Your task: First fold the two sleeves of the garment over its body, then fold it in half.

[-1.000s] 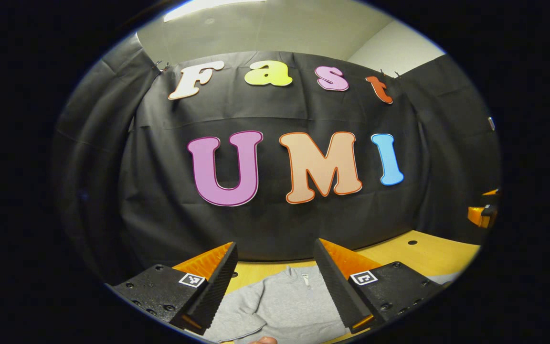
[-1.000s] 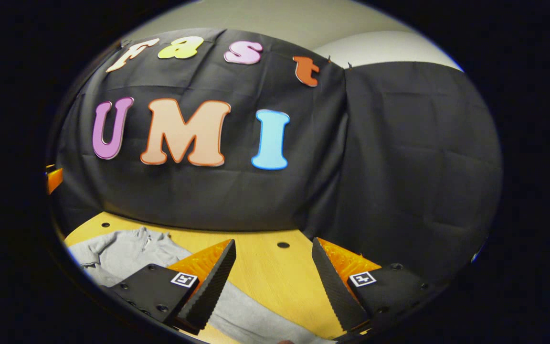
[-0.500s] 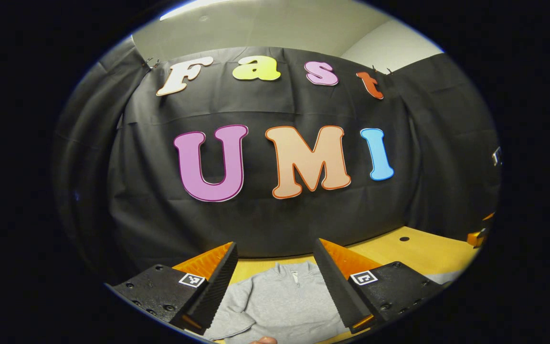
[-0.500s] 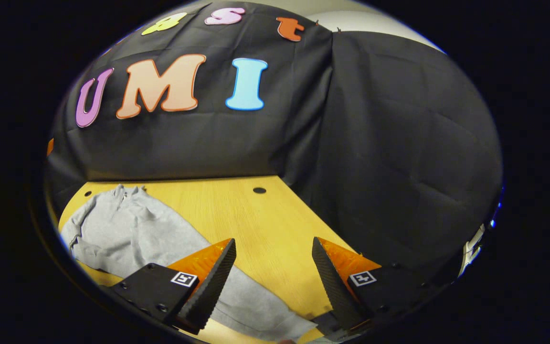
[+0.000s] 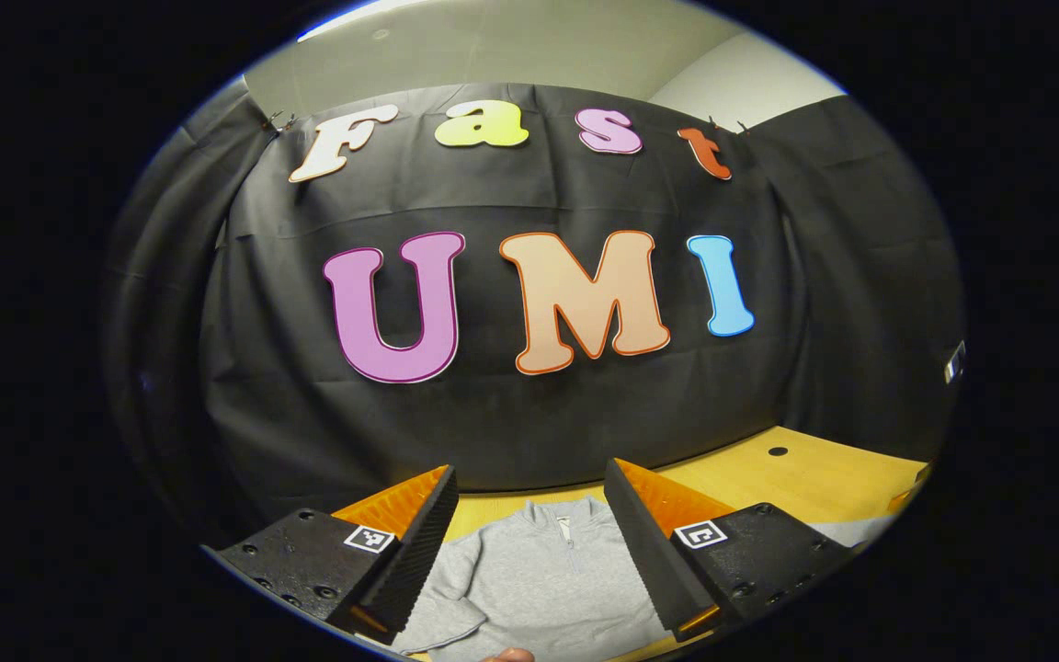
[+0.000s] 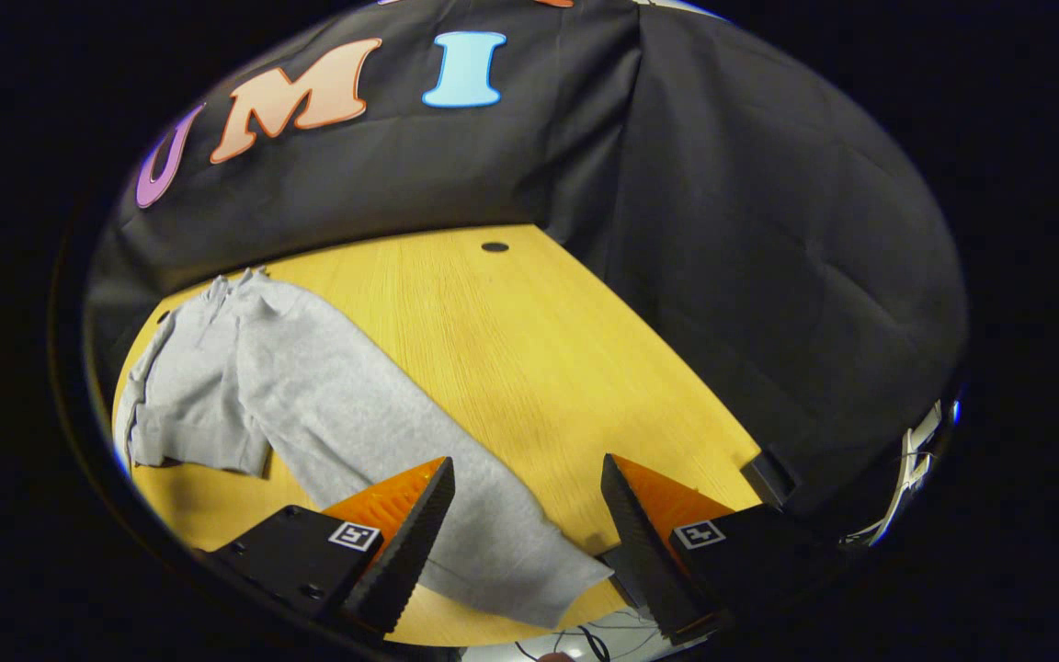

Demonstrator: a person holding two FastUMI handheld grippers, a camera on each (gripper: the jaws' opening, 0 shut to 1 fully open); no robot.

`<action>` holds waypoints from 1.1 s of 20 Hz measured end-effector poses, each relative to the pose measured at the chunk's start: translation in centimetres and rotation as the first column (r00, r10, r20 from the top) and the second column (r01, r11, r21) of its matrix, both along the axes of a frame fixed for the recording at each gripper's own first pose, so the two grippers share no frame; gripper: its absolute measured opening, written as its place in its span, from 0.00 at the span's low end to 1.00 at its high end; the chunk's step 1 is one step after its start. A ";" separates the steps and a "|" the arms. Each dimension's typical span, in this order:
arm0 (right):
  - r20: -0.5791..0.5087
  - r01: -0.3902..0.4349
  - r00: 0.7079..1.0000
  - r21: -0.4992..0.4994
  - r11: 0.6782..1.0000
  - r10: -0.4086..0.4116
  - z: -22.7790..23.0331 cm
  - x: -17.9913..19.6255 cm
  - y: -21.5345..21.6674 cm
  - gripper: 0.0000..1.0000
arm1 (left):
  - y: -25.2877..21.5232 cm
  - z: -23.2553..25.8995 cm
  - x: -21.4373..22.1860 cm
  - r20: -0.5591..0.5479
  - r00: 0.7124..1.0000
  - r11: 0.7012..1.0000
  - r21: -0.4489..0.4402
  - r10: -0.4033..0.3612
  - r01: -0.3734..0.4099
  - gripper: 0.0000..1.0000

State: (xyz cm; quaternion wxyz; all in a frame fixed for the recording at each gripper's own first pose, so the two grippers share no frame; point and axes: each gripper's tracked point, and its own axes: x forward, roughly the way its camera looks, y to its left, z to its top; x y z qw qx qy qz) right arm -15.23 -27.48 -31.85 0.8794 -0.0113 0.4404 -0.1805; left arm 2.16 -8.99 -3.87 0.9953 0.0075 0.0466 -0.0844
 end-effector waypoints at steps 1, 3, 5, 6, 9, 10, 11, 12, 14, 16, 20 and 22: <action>-0.022 0.000 1.000 0.008 1.000 0.000 -0.6 -0.9 0.1 1.00 | -0.3 -0.1 0.1 -0.005 1.000 1.000 0.002 -0.002 0.002 0.94; -0.055 -0.001 0.998 0.027 1.000 0.002 -1.7 -2.0 0.4 1.00 | -0.9 -0.2 0.3 -0.009 1.000 1.000 0.005 -0.009 0.009 0.94; -0.086 -0.008 0.996 0.043 0.999 0.011 -2.9 -2.5 0.9 1.00 | -1.4 -0.2 0.4 -0.008 1.000 1.000 0.009 -0.012 0.012 0.94; -0.104 -0.013 0.994 0.053 0.998 0.019 -3.3 -2.7 1.1 1.00 | -1.8 -0.1 0.5 -0.006 1.000 1.000 0.009 -0.014 0.015 0.94; -0.162 -0.035 0.986 0.093 0.995 0.050 -4.7 -4.0 1.6 1.00 | -2.7 -0.2 0.5 -0.011 1.000 1.000 0.014 -0.019 0.019 0.94; -0.174 -0.042 0.983 0.099 0.994 0.059 -4.9 -4.1 1.6 0.99 | -3.1 -0.2 0.5 -0.013 1.000 1.000 0.016 -0.020 0.020 0.94; -0.183 -0.051 0.981 0.098 0.994 0.068 -5.2 -4.3 1.5 0.96 | -3.4 -0.2 0.5 -0.014 1.000 1.000 0.018 -0.017 0.017 0.94; -0.194 -0.058 0.978 0.097 0.994 0.076 -5.4 -4.3 1.3 0.94 | -3.6 -0.1 0.4 -0.013 1.000 1.000 0.019 -0.013 0.014 0.94; -0.201 -0.069 0.975 0.125 0.990 0.093 -5.6 -4.2 1.5 0.87 | -4.3 -0.2 0.4 -0.015 1.000 1.000 0.020 -0.006 0.006 0.94; -0.207 -0.085 0.971 0.166 0.983 0.119 -5.8 -4.2 2.0 0.78 | -5.0 -0.4 0.4 -0.020 1.000 1.000 0.018 0.006 -0.006 0.98; -0.213 -0.152 0.957 0.210 0.966 0.197 -6.0 -3.8 2.6 0.27 | -6.8 -0.6 0.1 -0.031 0.999 0.999 0.006 0.036 -0.036 0.94; -0.217 -0.168 0.951 0.235 0.957 0.221 -5.8 -3.7 2.8 0.21 | -7.5 -0.4 0.0 -0.026 0.998 0.999 0.007 0.053 -0.053 0.94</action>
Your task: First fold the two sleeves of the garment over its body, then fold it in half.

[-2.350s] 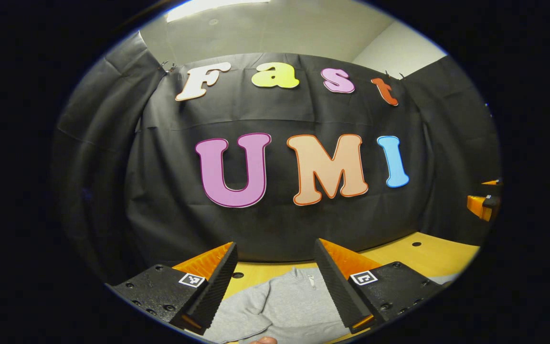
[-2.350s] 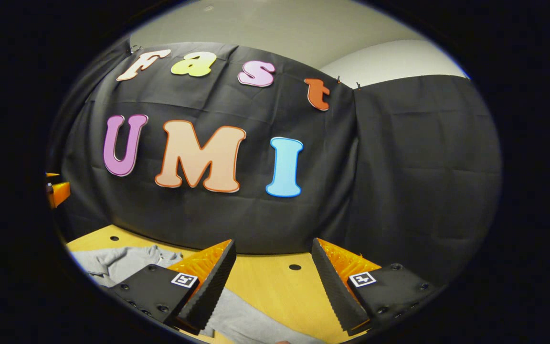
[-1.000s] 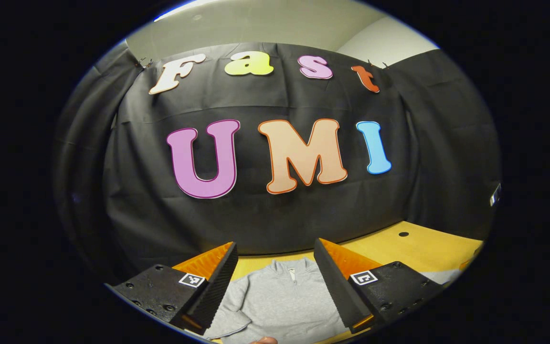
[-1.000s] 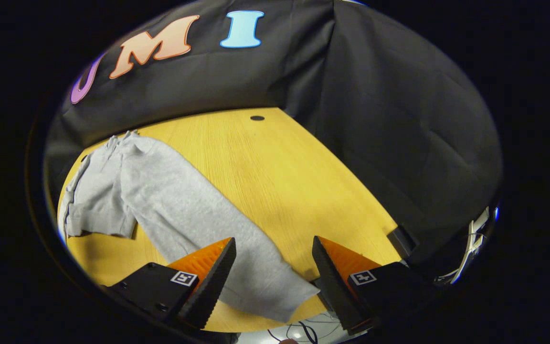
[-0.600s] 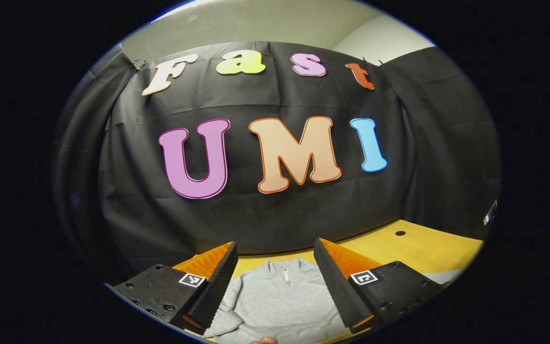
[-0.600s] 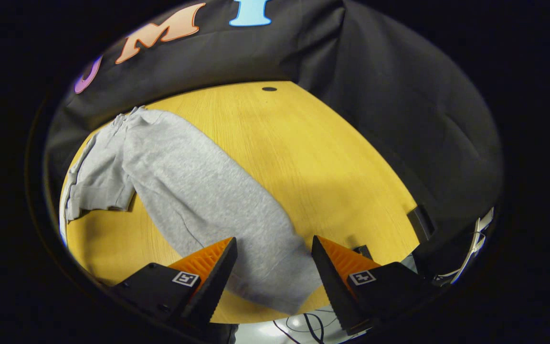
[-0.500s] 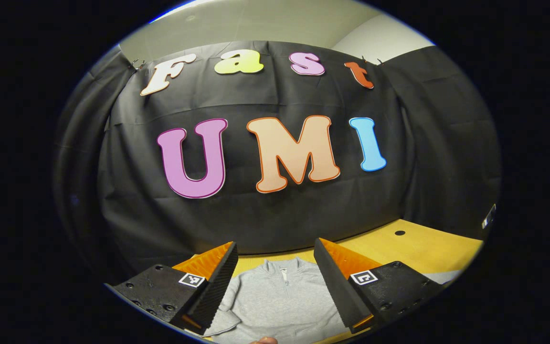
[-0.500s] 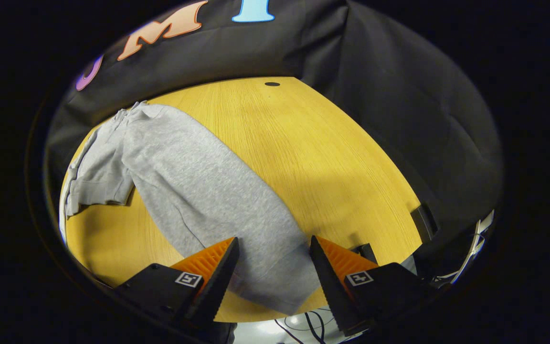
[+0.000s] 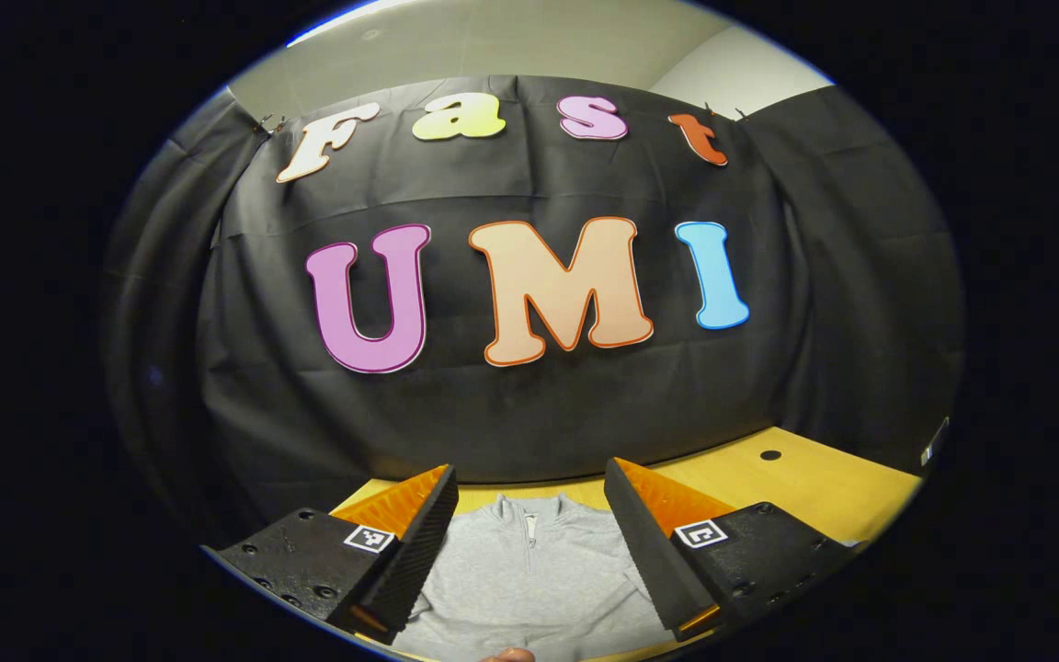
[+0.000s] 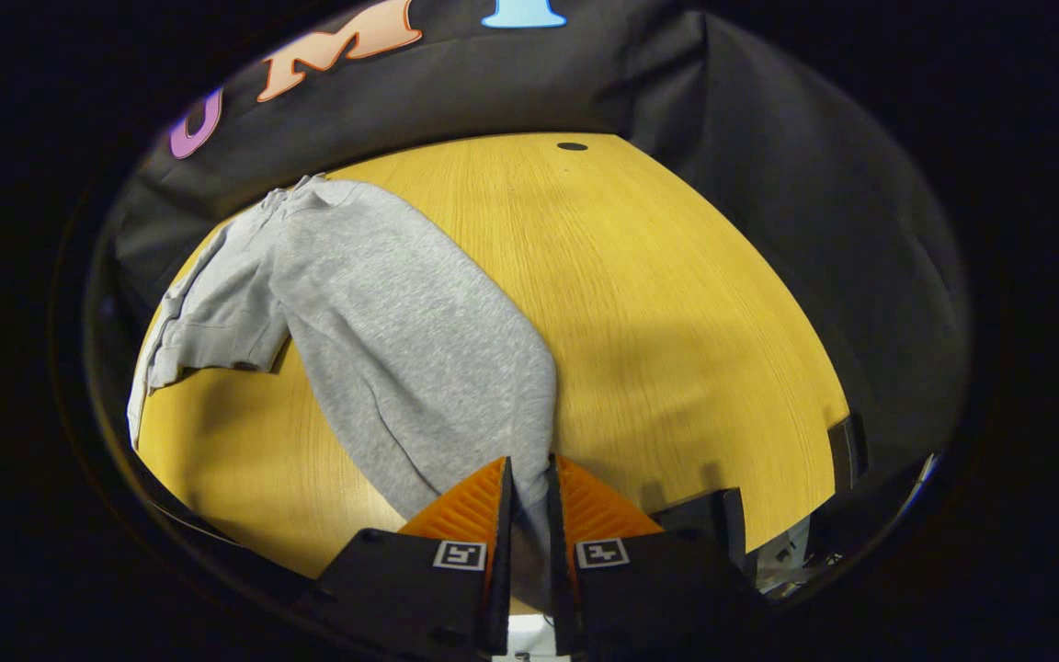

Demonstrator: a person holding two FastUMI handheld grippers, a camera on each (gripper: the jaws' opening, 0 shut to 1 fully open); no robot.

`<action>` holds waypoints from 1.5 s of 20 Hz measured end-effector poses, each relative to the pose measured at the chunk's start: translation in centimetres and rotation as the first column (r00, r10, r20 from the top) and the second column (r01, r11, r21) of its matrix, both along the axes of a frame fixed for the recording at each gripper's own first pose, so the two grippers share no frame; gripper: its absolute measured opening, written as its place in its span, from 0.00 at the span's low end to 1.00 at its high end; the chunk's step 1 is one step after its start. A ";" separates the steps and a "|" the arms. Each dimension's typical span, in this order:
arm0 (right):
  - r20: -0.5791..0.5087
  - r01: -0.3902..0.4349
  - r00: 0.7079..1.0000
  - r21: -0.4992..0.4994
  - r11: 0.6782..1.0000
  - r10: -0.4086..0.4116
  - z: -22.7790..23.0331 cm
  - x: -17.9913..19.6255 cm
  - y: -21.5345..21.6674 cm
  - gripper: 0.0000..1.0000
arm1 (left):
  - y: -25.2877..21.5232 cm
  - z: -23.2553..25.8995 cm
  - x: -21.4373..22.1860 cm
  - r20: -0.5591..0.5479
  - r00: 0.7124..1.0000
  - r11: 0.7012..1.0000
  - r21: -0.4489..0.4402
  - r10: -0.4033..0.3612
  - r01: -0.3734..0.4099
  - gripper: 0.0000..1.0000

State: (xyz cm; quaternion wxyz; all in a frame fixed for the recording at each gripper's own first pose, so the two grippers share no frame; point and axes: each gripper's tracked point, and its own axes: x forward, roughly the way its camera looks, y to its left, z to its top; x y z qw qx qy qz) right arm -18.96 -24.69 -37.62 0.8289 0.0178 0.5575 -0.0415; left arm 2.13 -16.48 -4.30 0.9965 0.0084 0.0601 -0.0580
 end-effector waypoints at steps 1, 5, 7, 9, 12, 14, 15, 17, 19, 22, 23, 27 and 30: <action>-0.014 0.028 1.000 0.027 0.999 -0.028 -0.2 -0.1 0.2 0.13 | -0.2 0.1 0.0 0.001 1.000 1.000 0.003 0.006 -0.006 0.94; -0.011 0.140 0.990 0.099 0.985 -0.140 0.1 0.6 -0.4 0.05 | 0.4 0.6 -0.2 0.021 0.999 1.000 0.000 0.031 -0.031 0.94; 0.025 0.185 0.981 0.125 0.975 -0.190 1.1 1.8 -0.4 0.05 | 1.0 0.2 0.2 0.015 0.999 0.999 -0.002 0.036 -0.036 0.94; 0.044 0.208 0.975 0.140 0.968 -0.216 1.9 2.9 0.1 0.05 | 1.9 -0.3 0.5 0.003 0.999 0.999 0.003 0.034 -0.034 0.94; 0.085 0.193 0.975 0.136 0.972 -0.205 3.4 5.3 1.3 0.05 | 4.2 -0.1 1.2 0.019 0.999 0.999 0.004 0.050 -0.050 0.94; 0.121 0.192 0.970 0.155 0.969 -0.211 4.4 7.8 2.8 0.05 | 5.7 -0.7 1.2 0.009 0.998 0.998 0.010 0.057 -0.057 0.94; 0.137 0.193 0.967 0.170 0.966 -0.217 4.8 9.1 3.6 0.05 | 6.6 -0.7 1.4 0.006 0.998 0.998 0.013 0.064 -0.064 0.94; 0.165 0.193 0.960 0.196 0.961 -0.226 5.8 11.5 5.1 0.05 | 8.5 -0.7 1.7 0.009 0.996 0.996 0.027 0.083 -0.084 0.94; 0.187 0.177 0.958 0.210 0.962 -0.217 6.5 13.6 6.5 0.05 | 10.5 -0.6 1.8 0.014 0.994 0.993 0.045 0.106 -0.107 0.94; 0.213 0.152 0.957 0.212 0.965 -0.198 7.0 16.7 8.2 0.05 | 13.8 -0.9 1.4 0.013 0.988 0.987 0.056 0.153 -0.154 0.94; 0.218 0.146 0.956 0.219 0.965 -0.195 7.0 17.5 9.0 0.05 | 14.9 -0.9 1.2 0.009 0.985 0.983 0.057 0.173 -0.173 0.98; 0.243 0.111 0.955 0.249 0.962 -0.173 7.5 20.9 12.4 0.05 | 19.3 -1.2 0.3 0.000 0.968 0.966 0.068 0.249 -0.249 0.94; 0.272 0.056 0.954 0.259 0.964 -0.128 8.2 23.2 15.7 0.05 | 22.0 -1.0 -0.5 0.009 0.957 0.953 0.086 0.291 -0.291 0.94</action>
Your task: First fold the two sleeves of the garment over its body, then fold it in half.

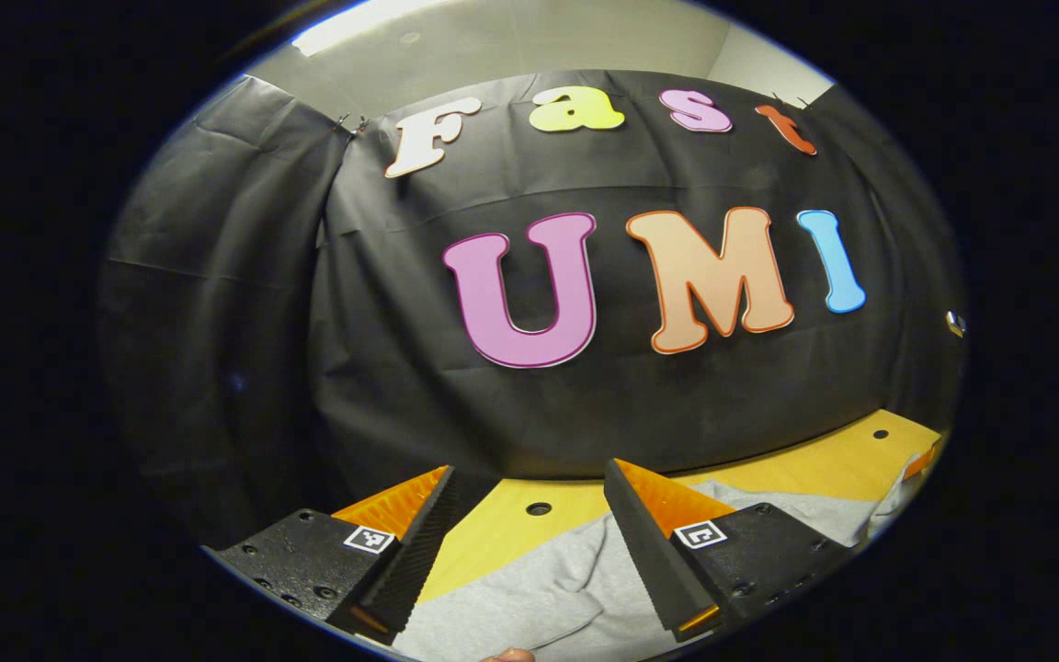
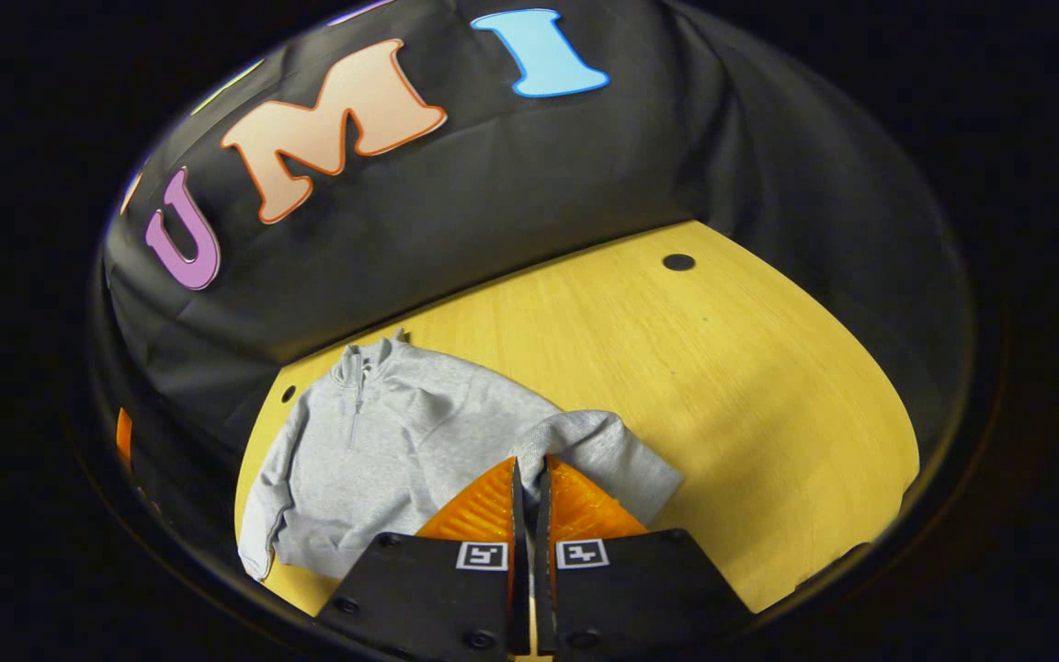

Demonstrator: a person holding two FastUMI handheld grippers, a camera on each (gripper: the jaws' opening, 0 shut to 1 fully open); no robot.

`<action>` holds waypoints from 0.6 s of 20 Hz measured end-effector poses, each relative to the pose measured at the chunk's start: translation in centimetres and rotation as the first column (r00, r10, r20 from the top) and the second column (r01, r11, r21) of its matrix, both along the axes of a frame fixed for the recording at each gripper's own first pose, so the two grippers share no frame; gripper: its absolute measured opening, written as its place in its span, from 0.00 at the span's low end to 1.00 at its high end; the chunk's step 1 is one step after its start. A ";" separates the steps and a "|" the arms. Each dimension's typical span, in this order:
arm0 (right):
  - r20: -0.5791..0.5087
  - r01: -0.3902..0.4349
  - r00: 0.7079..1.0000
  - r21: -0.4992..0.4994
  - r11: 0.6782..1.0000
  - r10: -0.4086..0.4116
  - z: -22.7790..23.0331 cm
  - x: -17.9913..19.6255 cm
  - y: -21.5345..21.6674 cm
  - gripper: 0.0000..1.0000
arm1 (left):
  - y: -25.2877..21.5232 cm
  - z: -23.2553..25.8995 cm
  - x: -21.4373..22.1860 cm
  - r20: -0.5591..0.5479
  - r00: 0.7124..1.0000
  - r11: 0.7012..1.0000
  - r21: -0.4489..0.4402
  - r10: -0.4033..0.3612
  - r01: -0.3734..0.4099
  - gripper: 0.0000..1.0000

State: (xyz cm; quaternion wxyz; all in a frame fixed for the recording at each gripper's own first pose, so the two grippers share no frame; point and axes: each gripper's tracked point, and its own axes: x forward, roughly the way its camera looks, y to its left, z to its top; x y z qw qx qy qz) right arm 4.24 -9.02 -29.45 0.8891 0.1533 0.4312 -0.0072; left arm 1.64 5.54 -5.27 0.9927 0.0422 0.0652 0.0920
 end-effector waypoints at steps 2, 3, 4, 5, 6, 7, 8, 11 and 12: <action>0.023 -0.036 0.999 0.000 0.999 0.036 0.6 1.5 2.1 0.05 | 1.5 0.3 -0.5 0.004 1.000 1.000 0.008 0.023 -0.024 0.94; 0.032 -0.053 0.998 0.003 0.999 0.052 0.8 2.0 3.2 0.05 | 2.2 0.3 -0.8 0.004 0.999 0.999 0.009 0.035 -0.035 0.94; 0.037 -0.067 0.997 0.007 0.998 0.066 1.1 2.6 4.3 0.05 | 2.9 0.1 -1.0 0.003 0.999 0.999 0.010 0.047 -0.047 0.94; 0.045 -0.078 0.996 0.012 0.997 0.078 1.2 3.1 5.3 0.05 | 3.6 0.2 -1.4 0.001 0.998 0.998 0.010 0.059 -0.059 0.94; 0.049 -0.091 0.995 0.018 0.996 0.090 1.3 3.6 6.4 0.05 | 4.4 0.0 -1.7 -0.001 0.997 0.997 0.011 0.071 -0.071 0.94; 0.053 -0.104 0.993 0.023 0.994 0.103 1.4 3.9 7.6 0.05 | 5.1 0.0 -2.0 -0.002 0.996 0.996 0.011 0.085 -0.085 0.90; 0.057 -0.117 0.992 0.027 0.993 0.115 1.5 4.3 8.6 0.05 | 5.9 -0.2 -2.3 -0.003 0.995 0.995 0.011 0.098 -0.098 0.94; 0.063 -0.155 0.986 0.047 0.987 0.152 1.8 5.4 12.0 0.07 | 8.2 -0.4 -3.6 -0.009 0.990 0.990 0.010 0.140 -0.140 0.94; 0.068 -0.168 0.984 0.053 0.984 0.165 1.9 5.7 13.2 0.05 | 8.9 -0.4 -4.1 -0.011 0.988 0.988 0.011 0.154 -0.154 0.94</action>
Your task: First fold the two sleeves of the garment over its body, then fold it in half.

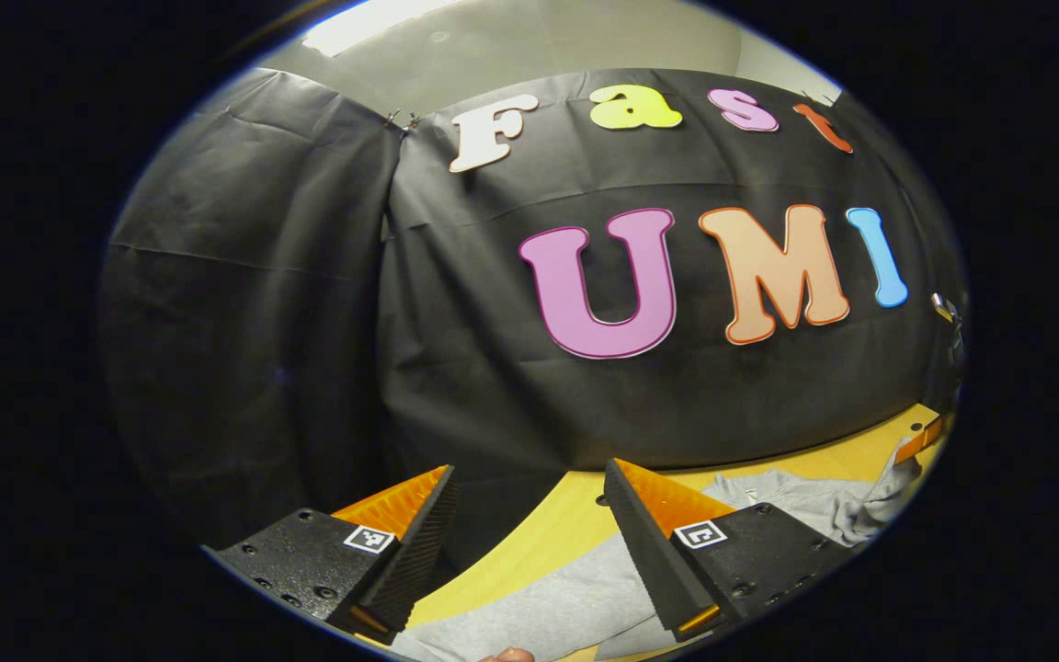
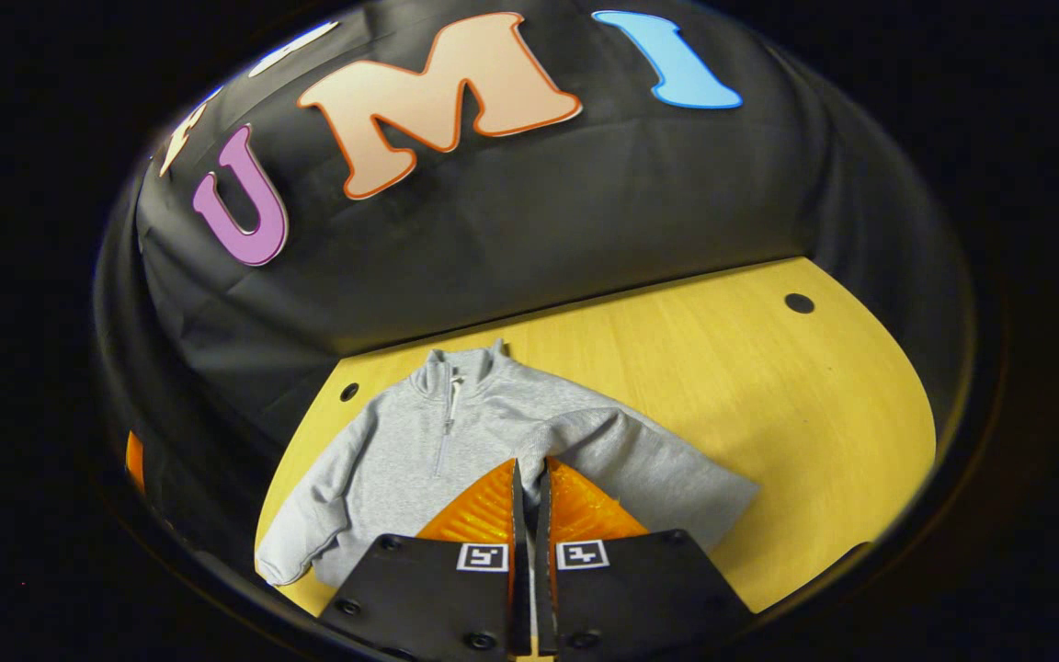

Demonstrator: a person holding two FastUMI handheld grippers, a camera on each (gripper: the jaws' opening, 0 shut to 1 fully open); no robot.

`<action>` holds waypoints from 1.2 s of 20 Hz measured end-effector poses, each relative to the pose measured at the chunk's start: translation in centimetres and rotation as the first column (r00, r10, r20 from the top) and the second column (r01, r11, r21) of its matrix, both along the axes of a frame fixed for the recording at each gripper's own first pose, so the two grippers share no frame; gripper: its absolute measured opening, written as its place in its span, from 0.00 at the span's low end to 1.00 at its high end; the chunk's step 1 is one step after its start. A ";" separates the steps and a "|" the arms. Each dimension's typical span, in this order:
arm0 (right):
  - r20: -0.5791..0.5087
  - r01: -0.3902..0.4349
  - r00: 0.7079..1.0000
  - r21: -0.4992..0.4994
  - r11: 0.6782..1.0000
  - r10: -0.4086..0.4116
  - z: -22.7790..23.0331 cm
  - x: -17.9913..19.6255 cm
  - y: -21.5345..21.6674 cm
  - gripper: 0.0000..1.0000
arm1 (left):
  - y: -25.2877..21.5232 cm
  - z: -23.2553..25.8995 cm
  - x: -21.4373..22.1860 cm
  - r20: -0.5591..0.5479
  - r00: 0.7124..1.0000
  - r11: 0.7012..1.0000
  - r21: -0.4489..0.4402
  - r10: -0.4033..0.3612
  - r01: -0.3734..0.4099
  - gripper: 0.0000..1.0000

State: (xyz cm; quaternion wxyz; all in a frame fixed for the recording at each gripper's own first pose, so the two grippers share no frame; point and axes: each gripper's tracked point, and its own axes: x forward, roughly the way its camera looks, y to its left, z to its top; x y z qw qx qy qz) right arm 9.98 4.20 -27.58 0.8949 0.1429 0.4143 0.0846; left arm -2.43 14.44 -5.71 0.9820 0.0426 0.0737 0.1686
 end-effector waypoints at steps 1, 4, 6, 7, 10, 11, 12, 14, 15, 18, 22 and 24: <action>0.003 -0.013 1.000 0.007 1.000 0.013 0.0 0.4 1.3 0.05 | 0.8 -0.1 -0.4 -0.001 1.000 1.000 0.002 0.014 -0.014 0.94; 0.002 -0.063 0.998 0.036 0.997 0.063 0.0 1.1 5.3 0.05 | 3.0 -0.3 -1.7 -0.010 0.998 0.998 0.010 0.056 -0.056 0.98; 0.002 -0.103 0.995 0.037 0.994 0.103 -0.3 1.4 8.0 0.05 | 4.3 -0.4 -2.3 -0.014 0.997 0.997 0.012 0.077 -0.077 0.94; 0.003 -0.124 0.992 0.037 0.992 0.124 -0.3 1.4 9.3 0.05 | 4.8 -0.5 -2.6 -0.017 0.996 0.996 0.014 0.085 -0.085 0.94; 0.008 -0.182 0.983 0.044 0.982 0.181 -0.9 1.5 13.6 0.05 | 6.0 -1.1 -3.0 -0.027 0.994 0.995 0.006 0.104 -0.104 0.98; 0.006 -0.197 0.980 0.047 0.979 0.197 -1.1 1.5 15.0 0.05 | 6.3 -1.2 -3.2 -0.030 0.994 0.994 0.005 0.107 -0.107 0.98; 0.006 -0.212 0.977 0.052 0.976 0.212 -1.3 1.5 16.3 0.05 | 6.6 -1.3 -3.3 -0.033 0.994 0.994 0.006 0.108 -0.108 0.94; 0.006 -0.243 0.970 0.055 0.968 0.243 -1.7 1.9 19.1 0.05 | 7.4 -1.7 -3.7 -0.039 0.993 0.993 0.013 0.115 -0.114 0.94; 0.005 -0.261 0.965 0.052 0.964 0.261 -1.9 2.0 20.3 0.05 | 7.7 -1.8 -4.1 -0.043 0.992 0.993 0.017 0.119 -0.119 0.94; 0.003 -0.316 0.949 0.035 0.948 0.316 -2.8 2.0 24.0 0.05 | 9.6 -2.3 -4.9 -0.055 0.987 0.989 0.030 0.149 -0.147 0.94; -0.029 -0.372 0.928 0.016 0.928 0.372 -5.0 1.3 28.2 0.05 | 12.4 -2.9 -7.1 -0.074 0.976 0.979 0.043 0.203 -0.200 0.98; -0.052 -0.385 0.921 -0.001 0.923 0.385 -6.2 0.8 29.2 0.05 | 13.5 -3.0 -7.9 -0.082 0.970 0.973 0.051 0.227 -0.224 0.94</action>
